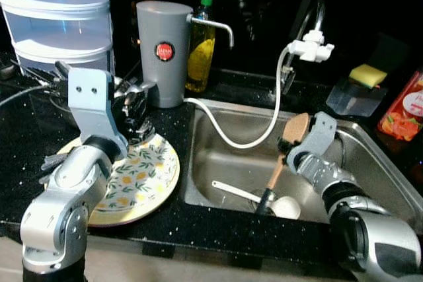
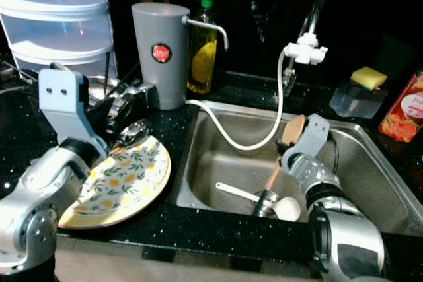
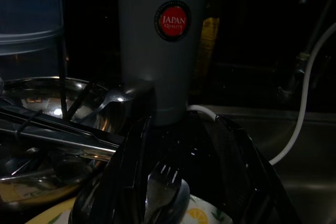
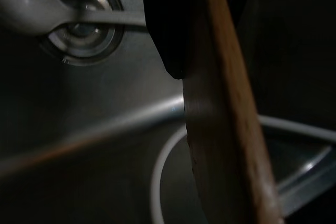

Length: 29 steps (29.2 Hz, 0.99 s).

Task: Kitchen organization

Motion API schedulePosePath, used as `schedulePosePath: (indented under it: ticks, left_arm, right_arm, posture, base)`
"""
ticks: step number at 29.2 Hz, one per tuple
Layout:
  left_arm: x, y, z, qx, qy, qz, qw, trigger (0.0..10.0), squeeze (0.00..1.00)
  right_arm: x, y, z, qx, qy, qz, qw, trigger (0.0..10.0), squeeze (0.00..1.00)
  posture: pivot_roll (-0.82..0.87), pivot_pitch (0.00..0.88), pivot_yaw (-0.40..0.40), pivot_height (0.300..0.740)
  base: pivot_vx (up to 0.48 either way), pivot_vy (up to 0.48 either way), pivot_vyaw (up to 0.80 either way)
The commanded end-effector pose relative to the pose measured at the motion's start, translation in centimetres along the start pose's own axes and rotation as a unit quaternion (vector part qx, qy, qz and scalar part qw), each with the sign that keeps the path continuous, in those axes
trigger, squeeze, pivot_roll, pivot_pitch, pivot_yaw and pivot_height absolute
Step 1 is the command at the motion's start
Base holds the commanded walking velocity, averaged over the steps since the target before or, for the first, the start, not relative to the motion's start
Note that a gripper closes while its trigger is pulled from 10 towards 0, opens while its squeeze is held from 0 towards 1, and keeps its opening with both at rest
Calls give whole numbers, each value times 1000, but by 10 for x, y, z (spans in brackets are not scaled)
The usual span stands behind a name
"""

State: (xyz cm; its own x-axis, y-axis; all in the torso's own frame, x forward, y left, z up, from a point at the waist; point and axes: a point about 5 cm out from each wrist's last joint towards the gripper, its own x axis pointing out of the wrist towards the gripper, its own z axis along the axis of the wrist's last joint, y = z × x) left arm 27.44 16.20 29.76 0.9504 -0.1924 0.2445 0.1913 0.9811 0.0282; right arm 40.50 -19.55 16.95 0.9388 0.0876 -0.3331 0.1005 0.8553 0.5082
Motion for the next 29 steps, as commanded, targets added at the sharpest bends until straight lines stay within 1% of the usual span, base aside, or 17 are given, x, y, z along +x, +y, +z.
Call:
schedulePosePath:
  ticks: [1,2,3,5,10,14,16,17,18,19,21,23,25,26,27,28,29]
  left_arm:
    - [2,-4,-3,0,12,-10,1000,10000,0]
    - [2,-4,-3,0,12,-10,1000,10000,0]
    - [2,-4,-3,0,12,-11,1000,10000,0]
    - [2,-5,-2,0,12,-12,1000,10000,0]
    - [1,-4,-1,3,14,-11,1000,10000,0]
    - [1,0,0,19,20,1,1000,10000,0]
    - [7,2,0,36,24,3,999,10000,0]
    - [7,2,0,36,24,3,999,10000,0]
    - [18,-1,-4,41,38,-8,998,10000,0]
    - [24,-5,-2,46,36,-23,998,10000,0]
    - [29,-10,0,51,30,-40,997,10000,0]
    - [41,-21,7,86,17,-78,993,10000,0]
    - [44,-24,8,97,14,-88,991,10000,0]
    - [54,-32,12,114,6,-107,988,10000,0]
    - [57,-35,14,119,0,-111,987,10000,0]
    - [57,-35,14,119,0,-111,987,10000,0]
    - [60,-36,15,122,-3,-113,986,10000,0]
  right_arm:
    - [-1,-17,-27,-47,73,-41,995,10000,0]
    - [-1,-17,-27,-47,73,-41,995,10000,0]
    - [-2,-22,-30,-75,76,-52,993,10000,0]
    - [-3,-29,-32,-105,81,-65,989,10000,0]
    - [-4,-33,-35,-112,87,-72,987,10000,0]
    - [-4,-33,-25,-121,55,-76,988,10000,0]
    - [-4,-28,-12,-153,23,-71,985,10000,0]
    - [-4,-28,-12,-153,23,-71,985,10000,0]
    - [-4,-24,-3,-181,0,-61,982,10000,0]
    - [-4,-21,2,-187,-13,-53,981,10000,0]
    - [-4,-18,6,-191,-25,-45,980,10000,0]
    - [-5,-14,17,-203,-46,-38,977,10000,0]
    - [-6,-13,20,-206,-51,-36,977,10000,0]
    - [-9,-1,39,-239,-101,-7,966,10000,0]
    - [-12,6,49,-254,-133,7,958,10000,0]
    - [-12,6,49,-254,-133,7,958,10000,0]
    - [-13,11,55,-264,-154,16,952,10000,0]
  posture:
    - [181,79,-122,740]
    - [181,79,-122,740]
    - [180,81,-119,740]
    - [182,88,-117,740]
    - [188,93,-117,740]
    - [208,112,-116,740]
    - [210,115,-114,740]
    - [210,115,-114,740]
    - [208,120,-106,740]
    - [201,121,-98,740]
    - [198,121,-95,740]
    - [187,118,-80,740]
    - [187,118,-80,740]
    - [167,115,-56,740]
    - [161,115,-50,740]
    - [161,115,-50,740]
    - [157,114,-46,740]
  base:
    - [0,0,0]
    - [0,0,0]
    - [0,0,0]
    - [0,0,0]
    - [0,0,0]
    - [0,0,0]
    - [0,0,0]
    - [0,0,0]
    - [0,0,0]
    - [0,0,0]
    - [0,0,0]
    - [0,0,0]
    - [0,0,0]
    - [0,0,0]
    - [0,0,0]
    - [0,0,0]
    - [0,0,0]
